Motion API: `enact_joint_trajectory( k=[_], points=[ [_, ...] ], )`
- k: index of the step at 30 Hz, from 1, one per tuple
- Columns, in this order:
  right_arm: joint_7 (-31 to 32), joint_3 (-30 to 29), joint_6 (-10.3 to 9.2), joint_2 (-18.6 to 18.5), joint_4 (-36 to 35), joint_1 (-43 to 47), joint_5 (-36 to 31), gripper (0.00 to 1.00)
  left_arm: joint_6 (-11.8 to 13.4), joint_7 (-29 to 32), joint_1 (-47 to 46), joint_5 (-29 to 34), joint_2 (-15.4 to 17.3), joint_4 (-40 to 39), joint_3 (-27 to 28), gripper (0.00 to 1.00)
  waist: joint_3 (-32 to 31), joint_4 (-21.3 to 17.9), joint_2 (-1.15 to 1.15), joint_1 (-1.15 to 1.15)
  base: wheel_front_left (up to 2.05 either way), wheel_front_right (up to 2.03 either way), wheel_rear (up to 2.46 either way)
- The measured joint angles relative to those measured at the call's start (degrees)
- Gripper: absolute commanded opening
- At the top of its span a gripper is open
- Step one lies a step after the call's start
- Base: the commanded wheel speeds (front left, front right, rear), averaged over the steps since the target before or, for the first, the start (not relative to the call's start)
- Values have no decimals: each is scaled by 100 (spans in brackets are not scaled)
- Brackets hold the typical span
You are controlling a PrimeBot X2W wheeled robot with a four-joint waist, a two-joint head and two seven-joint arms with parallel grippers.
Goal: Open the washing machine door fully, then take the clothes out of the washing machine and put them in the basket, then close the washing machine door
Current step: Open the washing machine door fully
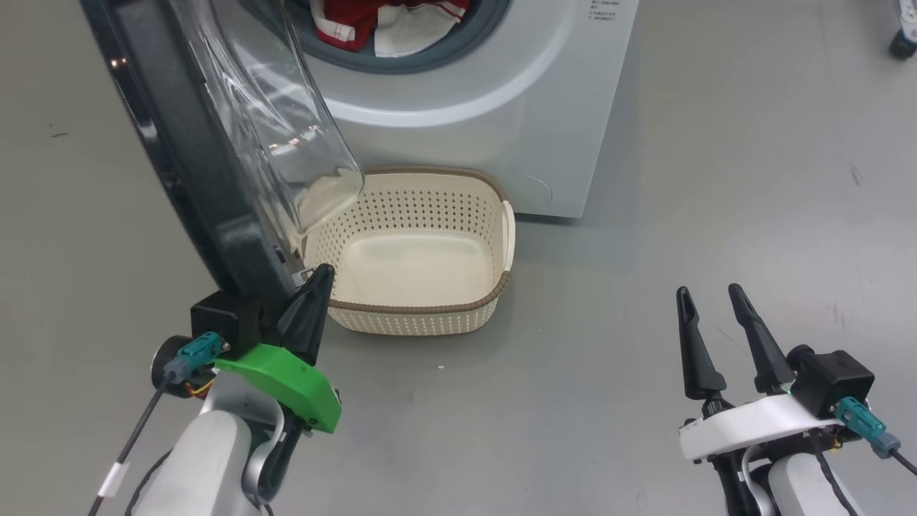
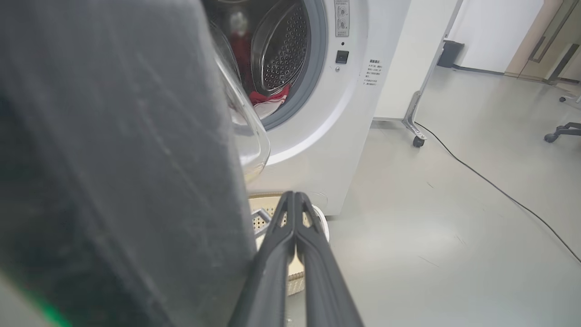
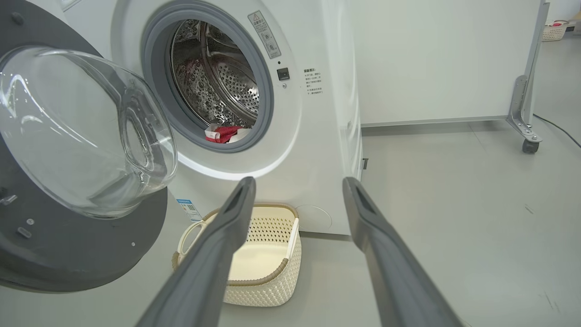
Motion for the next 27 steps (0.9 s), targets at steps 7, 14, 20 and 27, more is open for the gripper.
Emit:
enact_joint_trajectory(
  k=[7, 14, 20, 27],
  points=[
    [0, 1, 0, -7, 7, -1, 0, 100, 45, -101, -7, -13, 3, 123, 91, 0, 28, 262, 0, 0, 0, 0, 0],
    [0, 32, 0, -8, 30, -2, 0, 100, 51, -202, -11, -65, 4, 227, 183, 0, 27, 503, 0, 0, 0, 0, 0],
    [0, 34, 0, -14, 63, -1, 0, 100, 70, -271, -18, -155, 8, 287, 263, 0, 17, 679, 0, 0, 0, 0, 0],
    [0, 59, 0, -31, 71, -1, 0, 100, 102, -352, -26, -223, 21, 369, 385, 0, 13, 879, 0, 0, 0, 0, 0]
  ],
)
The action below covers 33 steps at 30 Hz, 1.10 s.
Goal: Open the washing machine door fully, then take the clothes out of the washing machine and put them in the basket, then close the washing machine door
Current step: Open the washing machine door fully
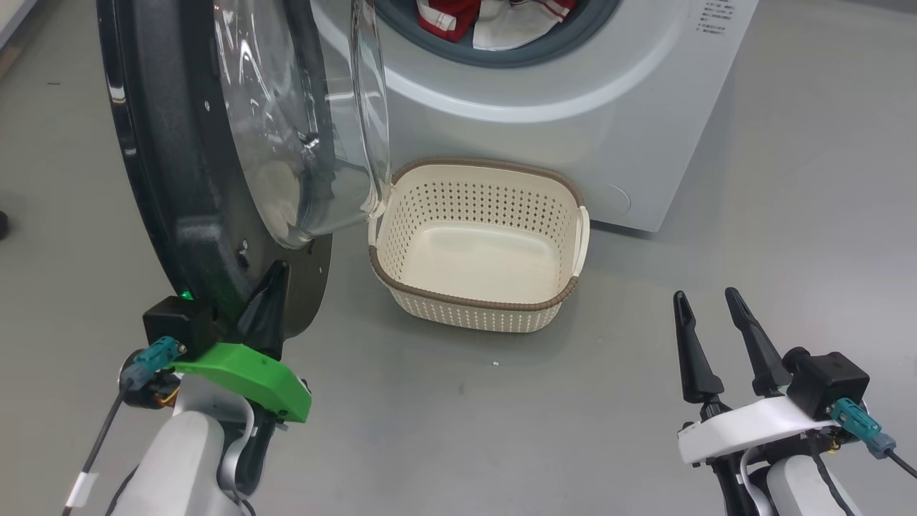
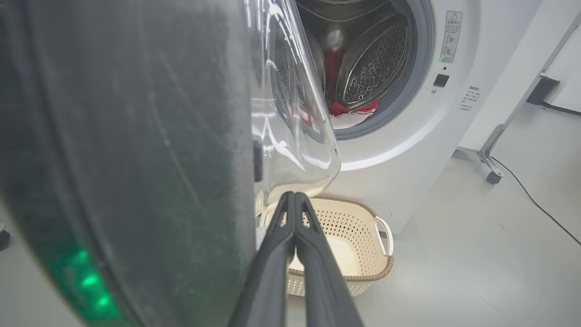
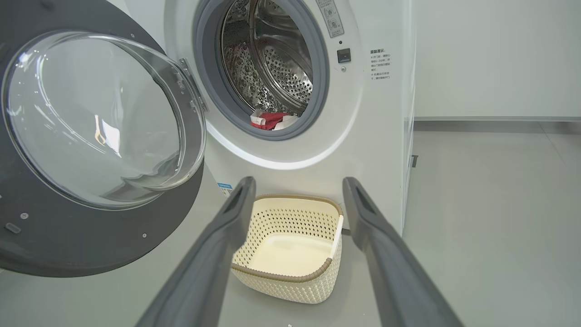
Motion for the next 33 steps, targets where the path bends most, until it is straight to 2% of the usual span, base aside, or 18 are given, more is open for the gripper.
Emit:
enact_joint_trajectory(
  k=[11, 33],
  points=[
    [0, 104, 0, -67, 20, -2, 0, 100, 73, -141, -2, -132, 141, 62, 316, 0, 89, 213, 0, 0, 0, 0, 0],
    [0, 303, 0, -261, 74, -181, -54, 100, 144, -406, -12, -485, 479, 96, 1055, 0, 630, 301, 0, 0, 0, 0, 0]
  ],
)
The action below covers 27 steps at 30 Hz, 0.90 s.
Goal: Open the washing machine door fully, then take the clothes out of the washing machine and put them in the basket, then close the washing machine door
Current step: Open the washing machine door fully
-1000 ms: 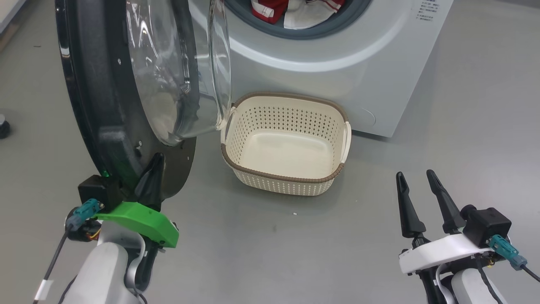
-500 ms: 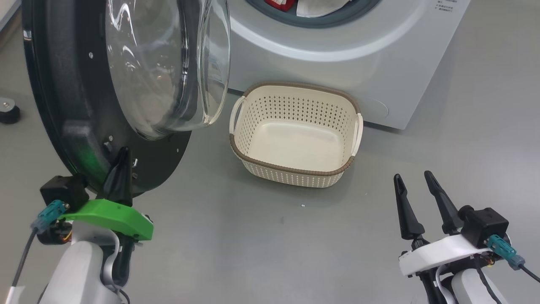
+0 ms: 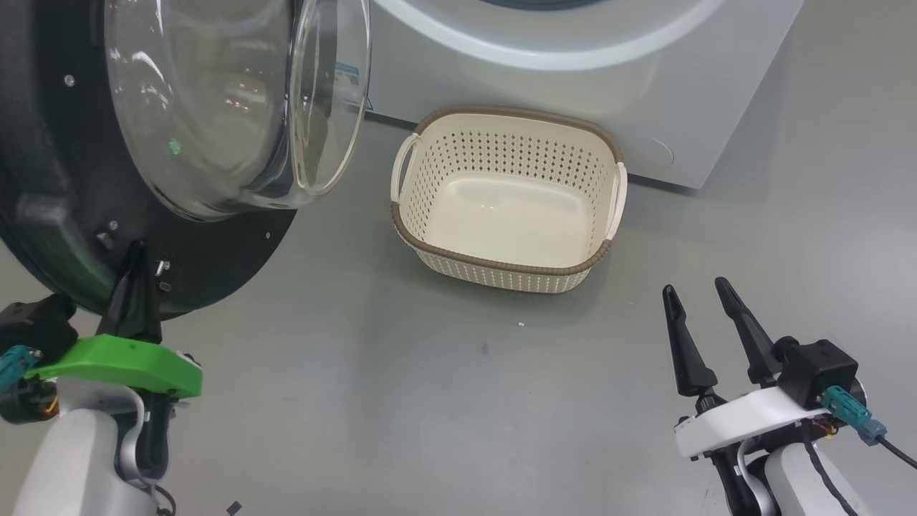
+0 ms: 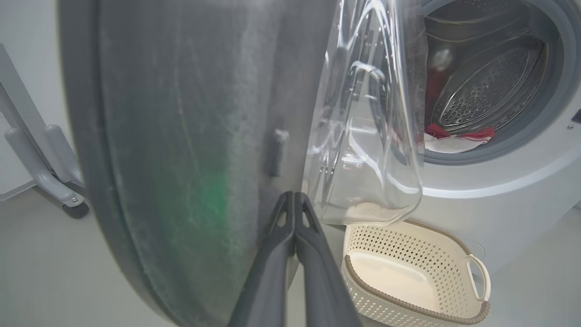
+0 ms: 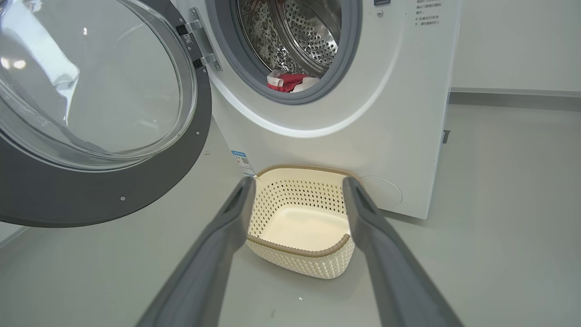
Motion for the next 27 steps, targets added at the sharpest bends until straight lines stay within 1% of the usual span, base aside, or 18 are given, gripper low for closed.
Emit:
enact_joint_trajectory(
  k=[14, 23, 27],
  points=[
    [0, 40, 0, -73, 9, -215, -16, 100, 1, -68, -120, -209, 371, 81, 486, 0, 367, -70, 0, 0, 0, 0, 0],
    [0, 14, 0, -119, 7, -358, -105, 100, 1, -99, -324, -309, 469, 189, 667, 0, 600, -93, 0, 0, 0, 0, 0],
    [0, 5, 0, -149, 3, -431, -107, 100, 1, -100, -422, -345, 570, 279, 747, 0, 708, -94, 0, 0, 0, 0, 0]
  ],
)
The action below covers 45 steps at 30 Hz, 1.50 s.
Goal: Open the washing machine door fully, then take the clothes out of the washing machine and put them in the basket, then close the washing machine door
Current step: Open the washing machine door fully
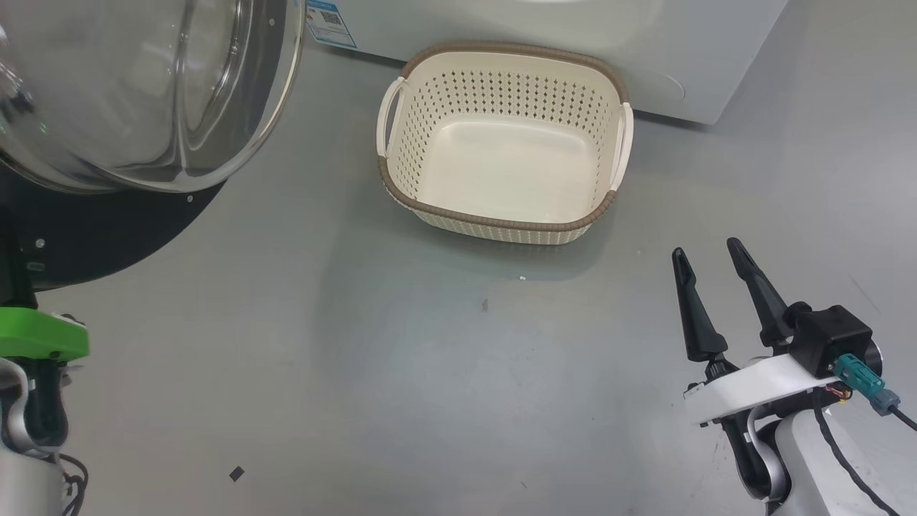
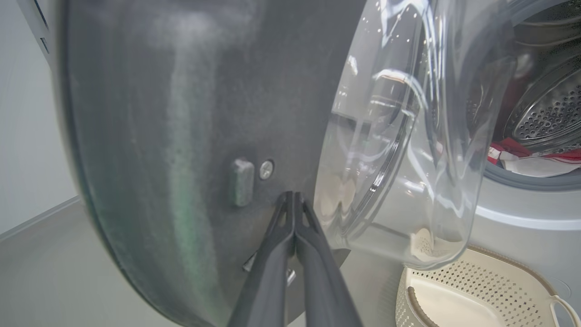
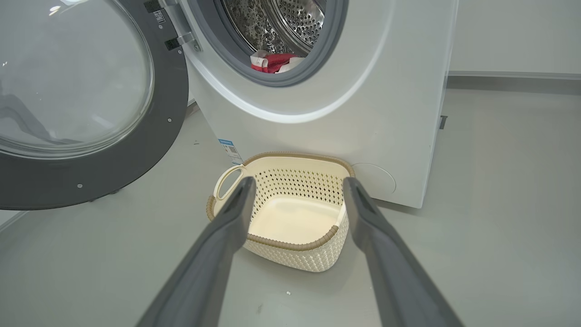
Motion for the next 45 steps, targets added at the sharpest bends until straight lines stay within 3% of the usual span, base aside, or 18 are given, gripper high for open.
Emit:
enact_joint_trajectory(
  k=[29, 45],
  points=[
    [0, -77, 0, -281, -43, -370, -179, 100, -204, -67, -725, -267, 913, 1020, 651, 0, 892, -37, 0, 0, 0, 0, 0],
    [0, -149, 0, -308, 7, -448, -194, 100, -312, -101, -1084, -248, 964, 1539, 557, 0, 950, 14, 0, 0, 0, 0, 0]
  ],
)
